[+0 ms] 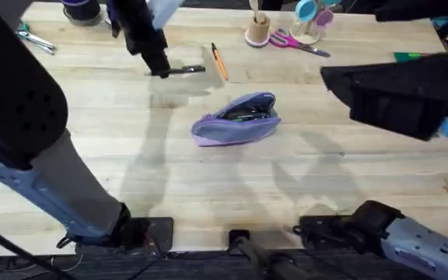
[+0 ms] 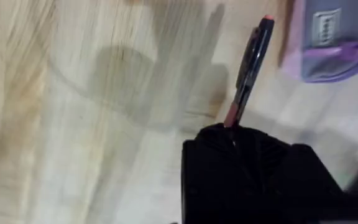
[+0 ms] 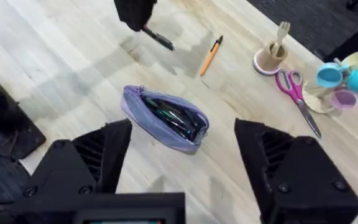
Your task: Unzip the bag, pick up the pens from the table one at a time and place them inside, then zip the bag closed.
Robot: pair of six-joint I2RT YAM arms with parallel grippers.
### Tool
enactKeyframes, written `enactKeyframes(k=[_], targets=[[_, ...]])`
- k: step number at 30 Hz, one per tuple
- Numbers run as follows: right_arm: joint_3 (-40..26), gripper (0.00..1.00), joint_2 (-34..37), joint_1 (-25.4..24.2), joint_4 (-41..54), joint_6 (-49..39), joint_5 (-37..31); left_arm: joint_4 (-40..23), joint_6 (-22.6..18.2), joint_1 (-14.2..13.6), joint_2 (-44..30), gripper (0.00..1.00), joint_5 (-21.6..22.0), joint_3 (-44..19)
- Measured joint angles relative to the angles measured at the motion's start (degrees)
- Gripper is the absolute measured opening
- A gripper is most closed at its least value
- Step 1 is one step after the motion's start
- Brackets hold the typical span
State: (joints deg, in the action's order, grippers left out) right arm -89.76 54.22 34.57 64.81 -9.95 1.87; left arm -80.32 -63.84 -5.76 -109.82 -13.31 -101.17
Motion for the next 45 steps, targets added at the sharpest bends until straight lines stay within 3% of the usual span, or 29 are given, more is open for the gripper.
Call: enactKeyframes(k=[5, 8, 15, 20, 23, 36, 45], targets=[[0.00, 0.996, -0.16, 0.01, 1.21, 0.14, -1.92, -7.44, 6.35, -0.54, 0.00, 0.041, -3.09, -5.46], [0.00, 0.996, -0.18, 0.01, 1.77, 0.14, -3.08, -9.36, 8.82, -2.34, 0.00, 0.041, -5.89, -6.70], [0.00, 0.996, -0.18, 0.01, 7.10, 0.14, -4.01, -9.60, 14.95, -11.45, 0.00, 0.041, -9.15, -6.88], [0.00, 0.996, -0.17, 0.01, 10.42, 0.14, -4.07, -7.62, 18.26, -18.16, 0.00, 0.041, -11.66, -6.88], [0.00, 0.996, -0.17, 0.01, 10.64, 0.14, -4.24, -6.46, 19.76, -20.68, 0.00, 0.041, -14.53, -6.88], [0.00, 0.996, -0.18, 0.01, 10.65, -0.72, -4.29, 2.12, 28.02, -26.83, 0.00, 0.041, -18.37, -6.88], [0.00, 0.996, -0.18, 0.01, 10.65, -2.08, -4.49, 6.97, 31.38, -31.07, 0.00, 0.042, -16.48, -4.34]])
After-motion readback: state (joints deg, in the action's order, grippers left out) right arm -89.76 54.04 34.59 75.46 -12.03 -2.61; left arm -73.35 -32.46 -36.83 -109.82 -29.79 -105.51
